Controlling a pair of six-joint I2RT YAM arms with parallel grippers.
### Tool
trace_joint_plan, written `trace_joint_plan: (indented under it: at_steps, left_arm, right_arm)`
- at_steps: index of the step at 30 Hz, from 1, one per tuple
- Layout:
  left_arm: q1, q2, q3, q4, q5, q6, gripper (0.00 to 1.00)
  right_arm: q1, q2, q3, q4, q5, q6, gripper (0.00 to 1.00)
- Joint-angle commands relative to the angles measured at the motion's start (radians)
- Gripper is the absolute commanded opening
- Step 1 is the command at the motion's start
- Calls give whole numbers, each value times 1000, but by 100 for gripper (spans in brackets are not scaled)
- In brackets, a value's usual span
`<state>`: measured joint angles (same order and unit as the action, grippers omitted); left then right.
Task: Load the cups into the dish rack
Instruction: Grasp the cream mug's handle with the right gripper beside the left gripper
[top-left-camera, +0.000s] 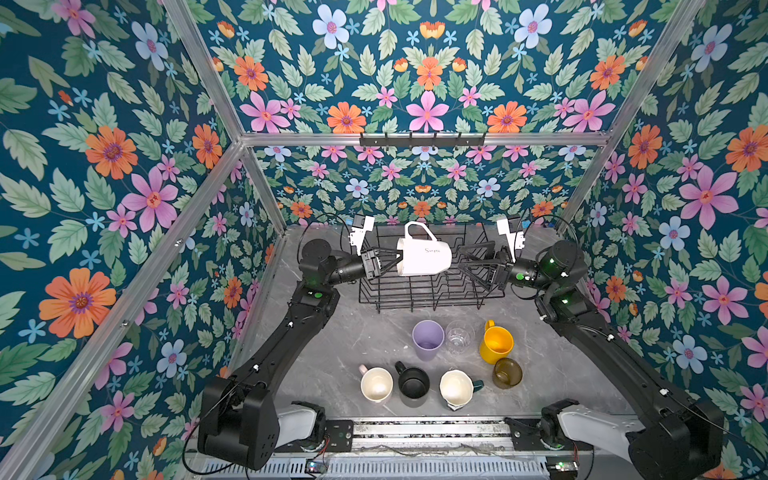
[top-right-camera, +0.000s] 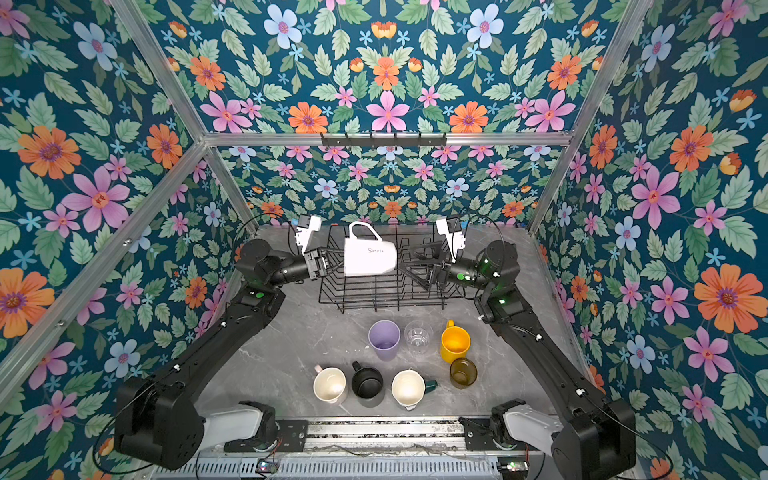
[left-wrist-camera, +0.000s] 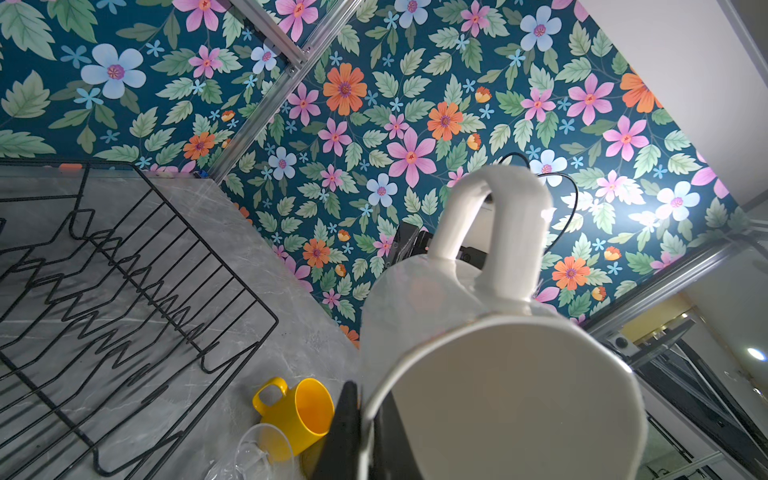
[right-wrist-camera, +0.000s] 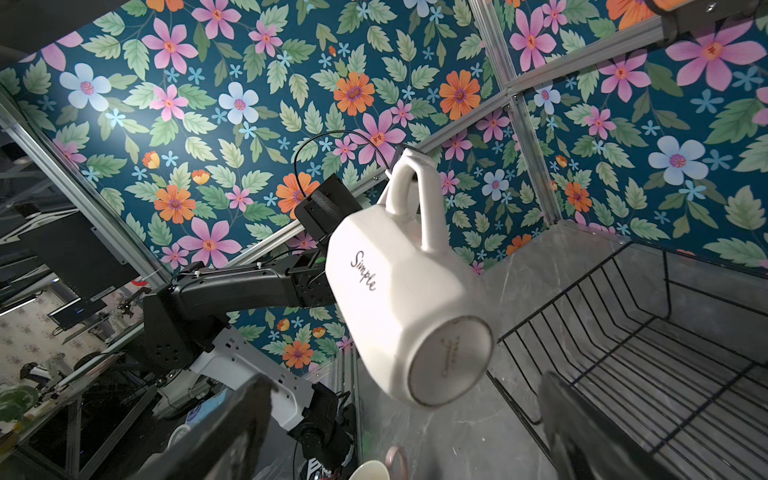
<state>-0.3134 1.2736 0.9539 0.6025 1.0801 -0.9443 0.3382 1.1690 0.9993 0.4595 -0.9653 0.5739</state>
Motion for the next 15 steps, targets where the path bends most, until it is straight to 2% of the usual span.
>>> trace_joint_plan:
  at_steps: [1, 15]
  left_arm:
    - [-6, 1, 0, 84, 11, -19, 0]
    - [-21, 1, 0, 84, 25, -25, 0]
  right_arm:
    - [32, 20, 22, 1, 13, -46, 99]
    - [117, 117, 80, -2, 51, -72, 99]
